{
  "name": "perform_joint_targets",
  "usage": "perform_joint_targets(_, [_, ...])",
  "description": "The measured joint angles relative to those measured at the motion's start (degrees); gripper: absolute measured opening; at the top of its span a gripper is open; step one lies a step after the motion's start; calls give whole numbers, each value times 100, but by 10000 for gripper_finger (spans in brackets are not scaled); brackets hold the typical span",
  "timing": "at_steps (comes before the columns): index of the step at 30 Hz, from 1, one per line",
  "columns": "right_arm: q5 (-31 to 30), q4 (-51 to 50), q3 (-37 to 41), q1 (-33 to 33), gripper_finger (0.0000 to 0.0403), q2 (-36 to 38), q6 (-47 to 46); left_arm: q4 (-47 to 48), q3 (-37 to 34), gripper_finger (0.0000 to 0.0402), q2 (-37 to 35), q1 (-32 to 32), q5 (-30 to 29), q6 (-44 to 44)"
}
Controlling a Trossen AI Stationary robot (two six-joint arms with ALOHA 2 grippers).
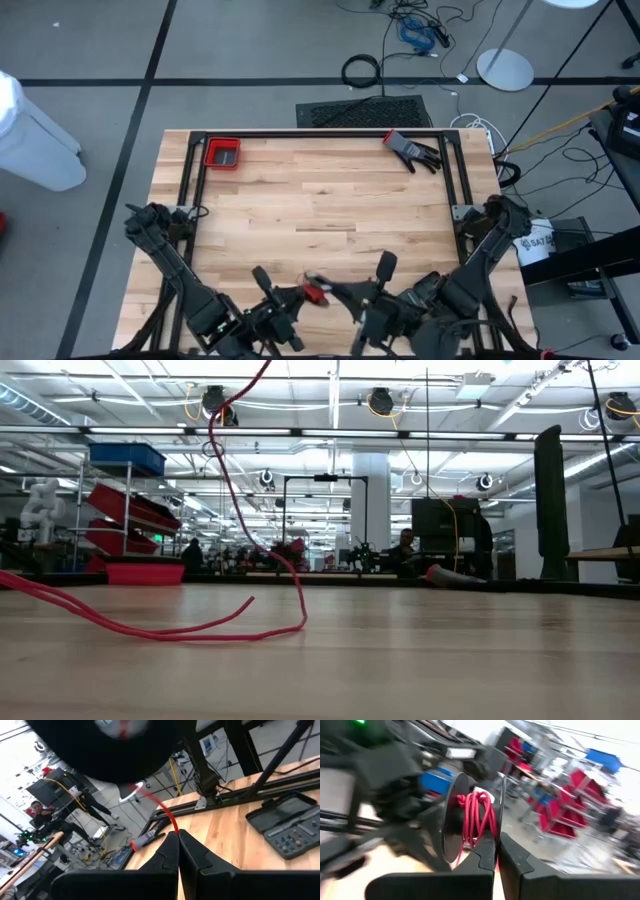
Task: Coil cords
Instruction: Coil the red wire onto the spool
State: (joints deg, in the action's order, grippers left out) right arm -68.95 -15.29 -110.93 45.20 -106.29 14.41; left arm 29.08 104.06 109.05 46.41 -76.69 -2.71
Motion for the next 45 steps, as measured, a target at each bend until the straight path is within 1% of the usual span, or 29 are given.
perform_joint_targets(2, [-211, 9, 0, -47, 0, -57, 66, -9, -15, 0, 30, -14, -1, -1])
perform_joint_targets(5, [-337, 26, 0, -147, 0, -172, 123, -49, -17, 0, 63, -75, 1, -11])
perform_joint_targets(9, [-343, 23, 0, -361, 0, -337, 128, -53, -17, 0, 82, -137, 5, -146])
perform_joint_targets(17, [-350, -29, 0, -693, 0, -615, 276, -57, -15, 0, 82, -113, 98, -102])
perform_joint_targets(21, [-485, -317, 0, -761, 0, -644, 246, -140, -15, 0, 82, -55, 99, 136])
perform_joint_targets(25, [-590, -605, 0, -755, 0, -644, 134, -175, -15, 0, 68, 31, 59, 193])
perform_joint_targets(31, [-606, -637, 0, -752, 0, -646, 127, -176, -15, 0, -9, 133, -13, 210])
perform_joint_targets(34, [-729, -664, 0, -752, 0, -646, 159, -179, -15, 0, -87, 197, -13, 202])
perform_joint_targets(39, [-680, -884, 0, -748, 0, -646, 129, -293, -15, 0, -204, 346, -41, 209])
perform_joint_targets(42, [-422, -982, 0, -748, 0, -646, 149, -295, -15, 0, -275, 434, -71, 213])
perform_joint_targets(45, [-291, -1014, 0, -752, 0, -644, 154, -289, -15, 0, -316, 536, -284, 318])
